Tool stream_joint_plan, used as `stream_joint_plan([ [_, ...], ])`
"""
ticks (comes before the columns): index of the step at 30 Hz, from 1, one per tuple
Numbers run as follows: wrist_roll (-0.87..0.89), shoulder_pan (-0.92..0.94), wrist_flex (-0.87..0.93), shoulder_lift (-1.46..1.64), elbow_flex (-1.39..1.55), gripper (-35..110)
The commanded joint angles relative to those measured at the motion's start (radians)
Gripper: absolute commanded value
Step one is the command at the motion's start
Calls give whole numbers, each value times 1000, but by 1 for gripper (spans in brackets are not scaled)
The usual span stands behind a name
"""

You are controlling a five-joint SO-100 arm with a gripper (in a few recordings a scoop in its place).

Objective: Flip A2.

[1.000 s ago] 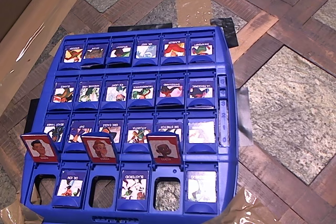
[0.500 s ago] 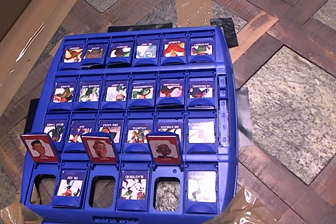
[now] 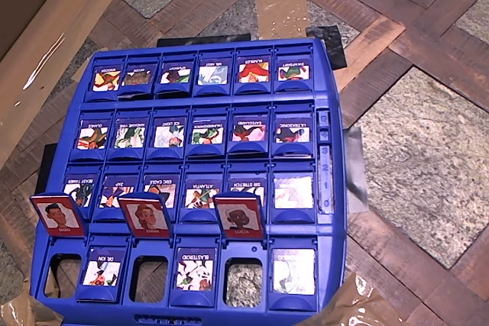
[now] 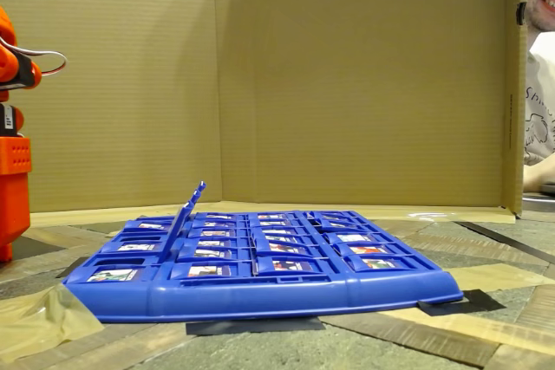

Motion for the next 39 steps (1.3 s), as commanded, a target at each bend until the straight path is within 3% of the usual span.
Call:
stream_joint_plan([
  [1, -9, 6, -3, 3, 2, 0],
  [32, -14, 5, 3, 3, 2, 0],
  [39, 12, 0, 232, 3, -35, 0],
])
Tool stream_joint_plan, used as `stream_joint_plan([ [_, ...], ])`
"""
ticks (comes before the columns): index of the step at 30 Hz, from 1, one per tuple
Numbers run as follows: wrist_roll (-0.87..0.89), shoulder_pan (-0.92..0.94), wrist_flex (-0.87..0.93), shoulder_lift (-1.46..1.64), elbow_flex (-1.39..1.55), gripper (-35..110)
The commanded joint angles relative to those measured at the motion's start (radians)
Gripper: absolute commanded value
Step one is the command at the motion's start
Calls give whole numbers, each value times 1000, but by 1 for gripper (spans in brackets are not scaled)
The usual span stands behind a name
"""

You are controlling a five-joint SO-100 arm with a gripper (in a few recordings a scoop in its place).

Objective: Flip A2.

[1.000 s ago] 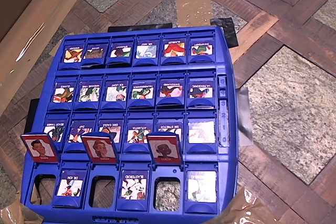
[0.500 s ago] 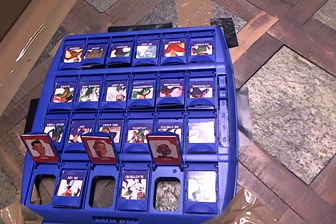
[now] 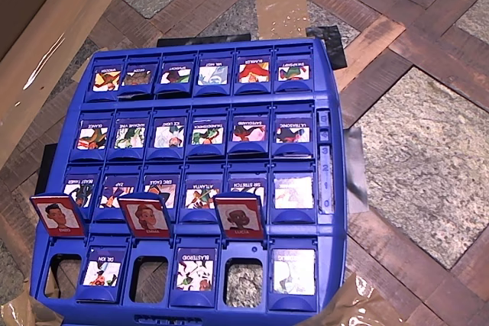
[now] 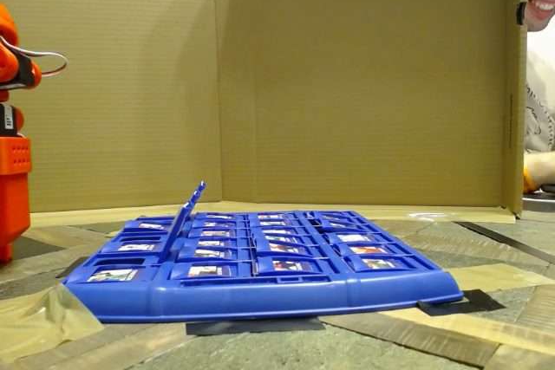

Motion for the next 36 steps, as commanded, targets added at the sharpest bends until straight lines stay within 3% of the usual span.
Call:
stream_joint_plan([
  [1, 6, 0, 130, -8, -51, 0],
  [7, 6, -20, 311, -141, -192, 0],
  [21, 0, 23, 1020, -489, -525, 0],
  [30, -21, 75, 1637, -693, -672, 0],
  [36, -18, 80, 1767, -868, -742, 0],
])
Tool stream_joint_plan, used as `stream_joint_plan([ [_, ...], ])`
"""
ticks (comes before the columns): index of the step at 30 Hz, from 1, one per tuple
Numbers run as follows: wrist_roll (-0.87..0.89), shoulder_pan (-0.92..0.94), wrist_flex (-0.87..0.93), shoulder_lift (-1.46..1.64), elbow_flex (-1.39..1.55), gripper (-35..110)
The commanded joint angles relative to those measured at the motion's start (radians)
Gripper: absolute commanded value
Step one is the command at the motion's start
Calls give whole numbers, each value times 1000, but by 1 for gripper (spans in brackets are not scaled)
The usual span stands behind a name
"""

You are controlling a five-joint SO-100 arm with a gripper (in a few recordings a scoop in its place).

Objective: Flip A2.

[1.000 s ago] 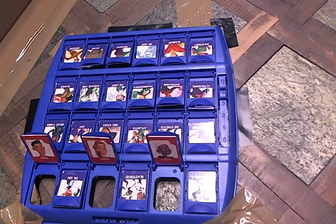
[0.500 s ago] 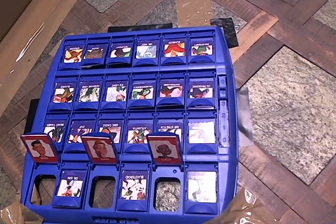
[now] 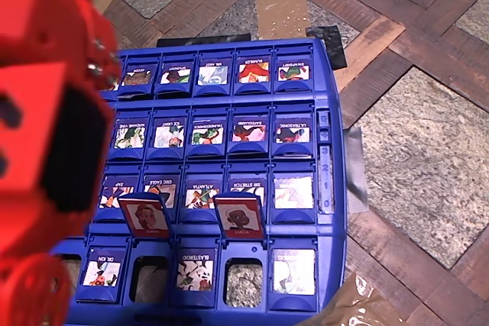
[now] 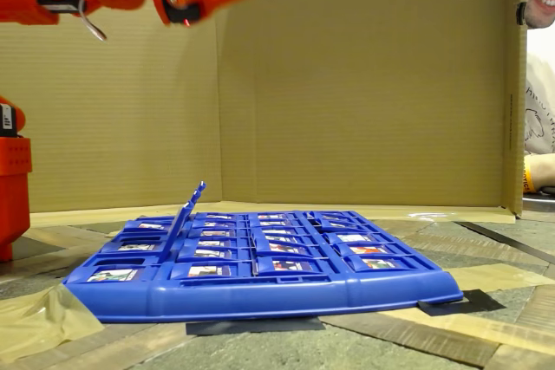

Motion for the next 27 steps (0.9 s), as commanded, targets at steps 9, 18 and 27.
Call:
stream_joint_plan([
  [9, 3, -11, 413, -252, -202, 0],
  [18, 14, -48, 600, -428, -249, 0],
  [27, 17, -60, 707, -537, -279, 0],
])
